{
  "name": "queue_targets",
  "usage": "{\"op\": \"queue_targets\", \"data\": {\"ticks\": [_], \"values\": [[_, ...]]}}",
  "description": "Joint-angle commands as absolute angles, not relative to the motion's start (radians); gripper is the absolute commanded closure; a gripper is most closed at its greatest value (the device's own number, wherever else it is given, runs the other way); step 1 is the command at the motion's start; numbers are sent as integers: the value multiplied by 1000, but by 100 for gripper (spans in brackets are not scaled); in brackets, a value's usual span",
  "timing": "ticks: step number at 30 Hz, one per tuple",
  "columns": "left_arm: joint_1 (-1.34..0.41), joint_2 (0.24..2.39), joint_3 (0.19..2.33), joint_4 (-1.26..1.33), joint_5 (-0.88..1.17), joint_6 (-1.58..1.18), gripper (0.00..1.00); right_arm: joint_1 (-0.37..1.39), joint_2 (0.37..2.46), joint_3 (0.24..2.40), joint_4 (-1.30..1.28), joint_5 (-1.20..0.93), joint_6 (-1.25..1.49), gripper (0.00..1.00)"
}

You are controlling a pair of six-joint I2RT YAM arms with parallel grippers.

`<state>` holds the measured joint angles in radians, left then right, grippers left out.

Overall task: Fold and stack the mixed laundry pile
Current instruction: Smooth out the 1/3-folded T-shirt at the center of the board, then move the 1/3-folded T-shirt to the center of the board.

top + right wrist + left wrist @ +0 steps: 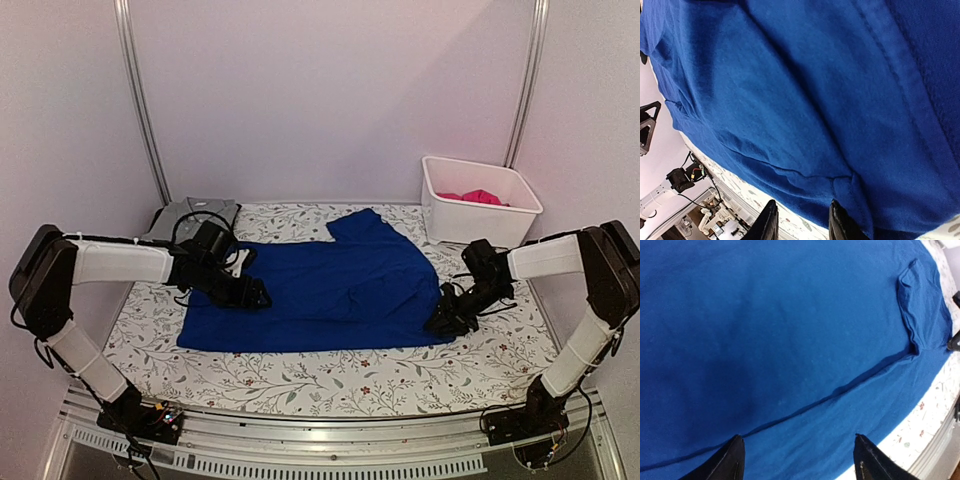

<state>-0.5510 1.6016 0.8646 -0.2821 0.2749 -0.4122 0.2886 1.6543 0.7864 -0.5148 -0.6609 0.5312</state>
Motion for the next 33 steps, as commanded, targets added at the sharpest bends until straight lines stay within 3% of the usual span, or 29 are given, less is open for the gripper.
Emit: {"op": "queue_targets", "data": {"ticks": [1, 9, 14, 25, 33], "values": [[-467, 1533, 853, -367, 279, -459, 26, 287, 1594, 920, -580, -599, 470, 65], [-356, 1556, 866, -431, 327, -534, 25, 328, 1739, 1115, -528, -614, 407, 64], [-337, 1625, 845, -437, 339, -578, 28, 366, 1856, 1131, -485, -631, 420, 64], [-344, 1540, 675, -491, 361, -610, 30, 371, 1745, 816, -474, -608, 530, 63], [-468, 1452, 591, -576, 402, -741, 30, 414, 1590, 637, -486, -642, 593, 63]]}}
